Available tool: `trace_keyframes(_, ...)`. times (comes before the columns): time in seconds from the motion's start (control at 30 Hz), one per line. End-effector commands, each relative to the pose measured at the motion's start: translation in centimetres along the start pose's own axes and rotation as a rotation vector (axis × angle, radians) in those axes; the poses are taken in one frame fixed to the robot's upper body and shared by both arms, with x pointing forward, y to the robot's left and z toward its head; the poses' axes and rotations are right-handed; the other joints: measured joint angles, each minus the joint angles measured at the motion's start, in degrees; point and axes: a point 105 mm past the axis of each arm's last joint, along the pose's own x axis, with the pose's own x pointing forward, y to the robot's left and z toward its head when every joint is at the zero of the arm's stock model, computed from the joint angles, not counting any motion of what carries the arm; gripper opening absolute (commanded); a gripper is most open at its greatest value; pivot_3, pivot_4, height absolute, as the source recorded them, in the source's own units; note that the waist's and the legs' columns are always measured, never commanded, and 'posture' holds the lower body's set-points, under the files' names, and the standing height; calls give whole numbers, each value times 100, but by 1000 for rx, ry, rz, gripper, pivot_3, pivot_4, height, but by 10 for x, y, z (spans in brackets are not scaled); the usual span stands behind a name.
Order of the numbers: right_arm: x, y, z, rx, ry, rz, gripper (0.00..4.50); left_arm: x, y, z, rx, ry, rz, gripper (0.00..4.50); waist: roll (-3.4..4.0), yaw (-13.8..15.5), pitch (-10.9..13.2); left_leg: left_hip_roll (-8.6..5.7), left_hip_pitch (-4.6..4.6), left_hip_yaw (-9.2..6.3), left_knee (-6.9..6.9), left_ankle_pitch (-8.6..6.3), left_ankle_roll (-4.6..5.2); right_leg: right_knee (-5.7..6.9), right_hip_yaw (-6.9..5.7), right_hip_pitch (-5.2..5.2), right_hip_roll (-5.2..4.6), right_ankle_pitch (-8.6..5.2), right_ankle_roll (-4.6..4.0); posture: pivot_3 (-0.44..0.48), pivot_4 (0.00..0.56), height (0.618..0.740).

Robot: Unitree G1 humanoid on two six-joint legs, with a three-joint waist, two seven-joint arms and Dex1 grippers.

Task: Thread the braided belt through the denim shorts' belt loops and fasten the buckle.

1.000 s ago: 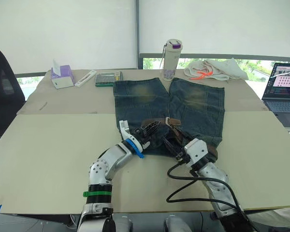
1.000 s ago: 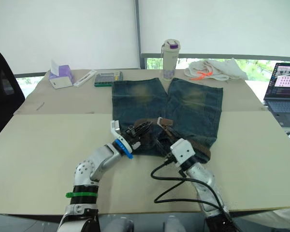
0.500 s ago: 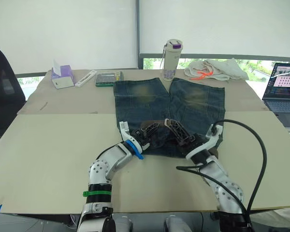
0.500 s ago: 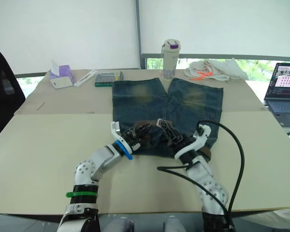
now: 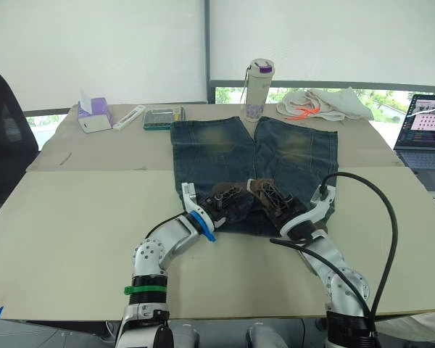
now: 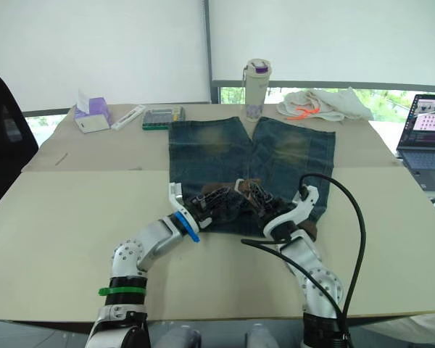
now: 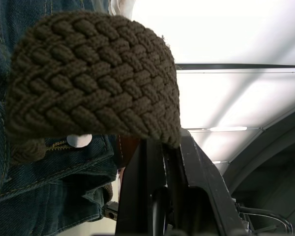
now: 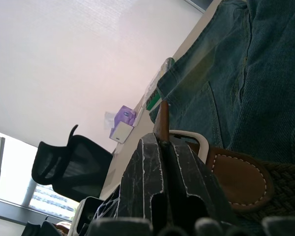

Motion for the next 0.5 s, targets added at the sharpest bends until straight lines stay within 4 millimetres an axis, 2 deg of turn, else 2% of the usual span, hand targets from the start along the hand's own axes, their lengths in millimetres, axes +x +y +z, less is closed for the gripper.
trace_keyframes(0.03, -1, 5, 6, -38, -4, 18, 0, 3, -4, -3, 20, 21, -1, 1519, 0, -1, 0, 0, 0, 0, 0, 0, 0, 0, 0, 0, 0, 0, 0, 0, 150, 740)
trace_keyframes(0.07, -3, 2, 9, -52, -3, 2, 0, 1, -1, -2, 69, 31, 28, 2010, 0, -1, 0, 0, 0, 0, 0, 0, 0, 0, 0, 0, 0, 0, 0, 0, 150, 740)
trace_keyframes(0.13, -6, -4, 14, -84, 0, -18, 0, -6, 1, -3, 168, 69, 68, 2680, 0, -1, 0, 0, 0, 0, 0, 0, 0, 0, 0, 0, 0, 0, 0, 0, 150, 740)
trace_keyframes(0.3, -17, -15, 29, -193, 55, -44, 0, -36, -18, -8, 556, 228, 22, 4354, 6, -51, 0, 3, -2, 7, -7, 0, 0, 5, 1, -9, 5, -1, -2, 0, 150, 740)
trace_keyframes(0.4, -24, -20, 43, -233, 65, -64, 0, -50, -17, -3, 784, 259, 14, 4354, 13, -47, -3, 8, 2, 11, -8, 0, 0, 3, 1, -6, 7, -2, -6, 0, 150, 740)
trace_keyframes(0.5, -29, -25, 54, -255, 75, -82, 0, -54, -8, 3, 857, 244, 43, 4354, 19, -17, -5, 10, 2, 16, -9, 0, 0, -1, 3, -5, 5, -3, -8, 0, 150, 740)
